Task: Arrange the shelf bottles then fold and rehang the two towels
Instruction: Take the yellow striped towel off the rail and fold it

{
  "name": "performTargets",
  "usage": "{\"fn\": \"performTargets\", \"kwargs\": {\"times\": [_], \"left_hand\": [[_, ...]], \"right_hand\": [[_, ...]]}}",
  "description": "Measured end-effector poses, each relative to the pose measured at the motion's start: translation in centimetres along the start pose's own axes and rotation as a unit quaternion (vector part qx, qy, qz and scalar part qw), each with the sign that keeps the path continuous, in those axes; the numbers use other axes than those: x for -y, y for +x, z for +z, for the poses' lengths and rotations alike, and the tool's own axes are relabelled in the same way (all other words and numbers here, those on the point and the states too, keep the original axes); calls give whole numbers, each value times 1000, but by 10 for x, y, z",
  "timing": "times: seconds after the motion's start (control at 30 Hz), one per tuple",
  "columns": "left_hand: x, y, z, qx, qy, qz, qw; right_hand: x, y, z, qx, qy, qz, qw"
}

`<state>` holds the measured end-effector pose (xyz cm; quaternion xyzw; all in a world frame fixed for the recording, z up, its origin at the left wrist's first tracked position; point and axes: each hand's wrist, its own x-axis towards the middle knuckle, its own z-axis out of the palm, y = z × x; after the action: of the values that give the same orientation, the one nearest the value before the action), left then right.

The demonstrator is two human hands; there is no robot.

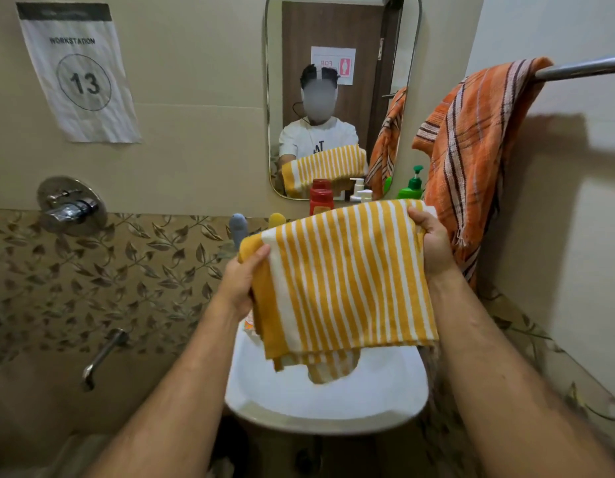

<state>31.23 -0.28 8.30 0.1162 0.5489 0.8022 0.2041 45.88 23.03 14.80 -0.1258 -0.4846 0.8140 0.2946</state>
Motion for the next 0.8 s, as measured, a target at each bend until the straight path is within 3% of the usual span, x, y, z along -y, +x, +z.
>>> {"fn": "performTargets", "kwargs": {"times": [0.13,0.23,0.37,0.47,0.6,0.73,0.8], "left_hand": [[-29,6,-25,6,107,-35,994],[-32,12,-35,-35,154,-78,984],[-21,12,-43,-87,203,-126,967],[-14,10,-48,-107,226,-138,958],[-18,9,-48,-117,251,-107,955],[-25,15,-48,-97,241,-56,964],[-27,16,-47,-82,247,-37,965]], "right_hand": [[-5,6,-28,-18,-131,101,986],[-13,4,-37,-20,-271,170,947],[-32,-5,-42,-57,-305,243,919],[-47,-9,-46,-96,-296,236,921],[-62,-6,-50,-118,-264,153,945],[-65,-7,-61,-54,-170,107,978],[-72,-12,-64,-24,-197,131,971]]}}
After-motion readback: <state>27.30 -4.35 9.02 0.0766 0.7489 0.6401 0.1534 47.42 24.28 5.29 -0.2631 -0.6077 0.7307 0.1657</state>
